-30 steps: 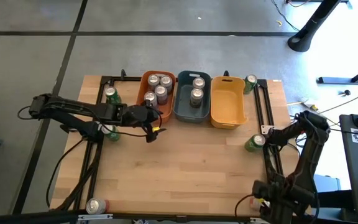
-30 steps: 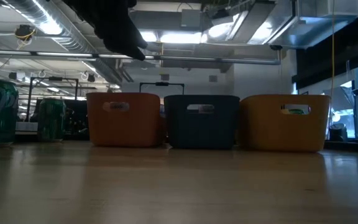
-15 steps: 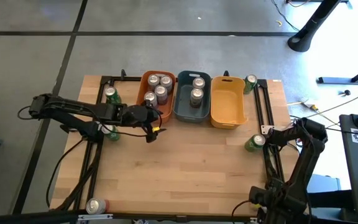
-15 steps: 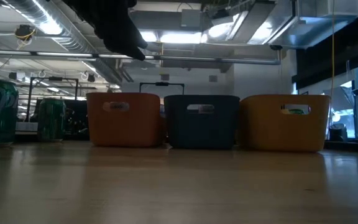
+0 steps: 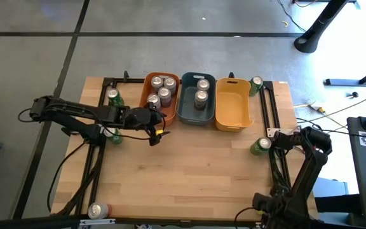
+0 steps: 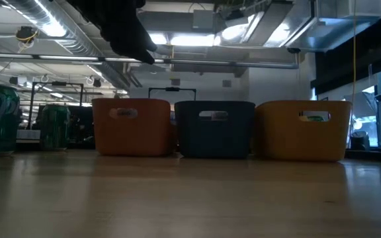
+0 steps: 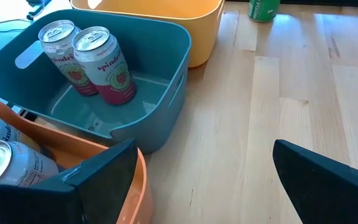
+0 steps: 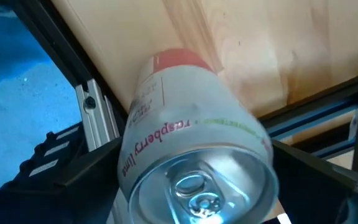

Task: Sort soda cans
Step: Put the right pink-white soda can into the blue bin

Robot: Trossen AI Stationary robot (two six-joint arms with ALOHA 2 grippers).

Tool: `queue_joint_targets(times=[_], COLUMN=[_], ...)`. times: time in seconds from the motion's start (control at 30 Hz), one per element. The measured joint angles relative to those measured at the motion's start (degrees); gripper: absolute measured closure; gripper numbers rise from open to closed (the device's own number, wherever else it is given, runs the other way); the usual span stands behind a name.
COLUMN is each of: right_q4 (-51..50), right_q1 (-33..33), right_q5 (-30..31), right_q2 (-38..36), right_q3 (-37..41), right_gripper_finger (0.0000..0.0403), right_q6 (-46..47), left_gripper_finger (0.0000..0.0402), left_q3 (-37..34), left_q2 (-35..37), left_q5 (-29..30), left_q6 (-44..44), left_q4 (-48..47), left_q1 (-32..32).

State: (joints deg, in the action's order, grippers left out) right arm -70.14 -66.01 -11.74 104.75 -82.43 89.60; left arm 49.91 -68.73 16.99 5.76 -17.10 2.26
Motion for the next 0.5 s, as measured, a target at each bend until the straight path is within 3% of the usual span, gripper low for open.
queue_joint_targets(times=[0.2,0.37,0.5], right_q4=[-0.14,-1.64,-5.58], right_q1=[0.12,2.48,6.56], right_q5=[-0.40,0.02,4.87], right_q2=[-0.02,0.11,0.02], right_q3=[-0.07,-1.95,-5.53], right_gripper_finger=[0.0120,0.0120,0.0120], right_q6=[-0.02,-1.74,-6.23], left_gripper_finger=[0.0038,0.0038,0.0038], left_q3=[0.00,0.00,0.00], left_q2=[0.00,0.00,0.00], left_q5=[0.00,0.00,0.00], left_q6=[-0.02,-0.48,-0.37], left_q4=[0.02,-0.48,-0.52], left_q1=[0.00,0.00,0.00])
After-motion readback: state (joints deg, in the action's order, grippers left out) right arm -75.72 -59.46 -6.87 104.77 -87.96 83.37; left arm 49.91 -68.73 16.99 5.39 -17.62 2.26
